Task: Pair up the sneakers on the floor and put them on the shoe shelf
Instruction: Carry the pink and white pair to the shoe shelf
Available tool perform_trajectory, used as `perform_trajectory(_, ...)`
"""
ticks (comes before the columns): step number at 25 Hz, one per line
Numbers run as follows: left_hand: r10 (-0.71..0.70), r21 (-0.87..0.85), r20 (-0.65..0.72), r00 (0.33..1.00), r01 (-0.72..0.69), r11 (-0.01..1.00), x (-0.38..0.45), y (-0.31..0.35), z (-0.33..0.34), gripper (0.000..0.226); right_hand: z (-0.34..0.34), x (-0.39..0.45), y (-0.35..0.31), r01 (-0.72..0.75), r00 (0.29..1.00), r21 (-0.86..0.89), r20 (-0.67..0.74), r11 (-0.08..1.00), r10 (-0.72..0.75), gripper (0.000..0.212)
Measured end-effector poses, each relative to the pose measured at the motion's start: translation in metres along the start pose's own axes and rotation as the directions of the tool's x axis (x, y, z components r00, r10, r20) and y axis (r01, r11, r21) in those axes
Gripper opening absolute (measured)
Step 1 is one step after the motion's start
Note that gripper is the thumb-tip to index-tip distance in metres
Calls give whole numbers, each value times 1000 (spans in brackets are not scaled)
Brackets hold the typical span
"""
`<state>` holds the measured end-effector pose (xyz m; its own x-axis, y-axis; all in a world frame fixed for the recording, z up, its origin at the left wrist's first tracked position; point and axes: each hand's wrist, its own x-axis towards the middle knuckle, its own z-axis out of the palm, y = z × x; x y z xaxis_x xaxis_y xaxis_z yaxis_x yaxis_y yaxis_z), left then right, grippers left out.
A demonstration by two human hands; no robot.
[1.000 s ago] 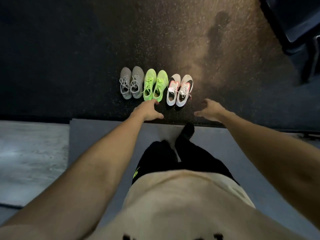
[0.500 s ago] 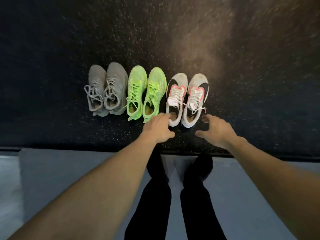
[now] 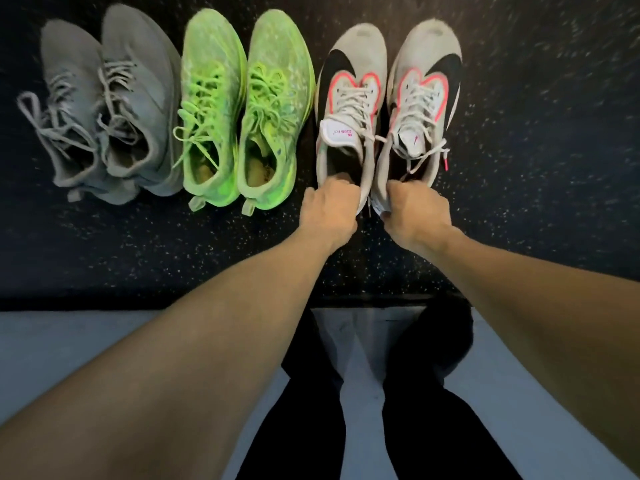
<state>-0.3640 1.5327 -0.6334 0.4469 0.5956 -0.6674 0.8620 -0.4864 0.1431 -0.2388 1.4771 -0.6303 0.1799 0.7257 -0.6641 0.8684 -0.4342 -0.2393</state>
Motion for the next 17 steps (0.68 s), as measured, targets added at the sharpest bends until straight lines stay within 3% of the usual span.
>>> perform_trajectory(6, 19, -21, -49, 999, -20, 1000, -49, 8, -43, 16, -36, -49, -10, -31, 999, 97, -13, 995, 32, 16)
perform_trajectory(17, 108, 7, -158, 982, -108, 994, -222, 49, -272, 14, -262, -230, -73, -18, 994, 140, -108, 990, 34, 13)
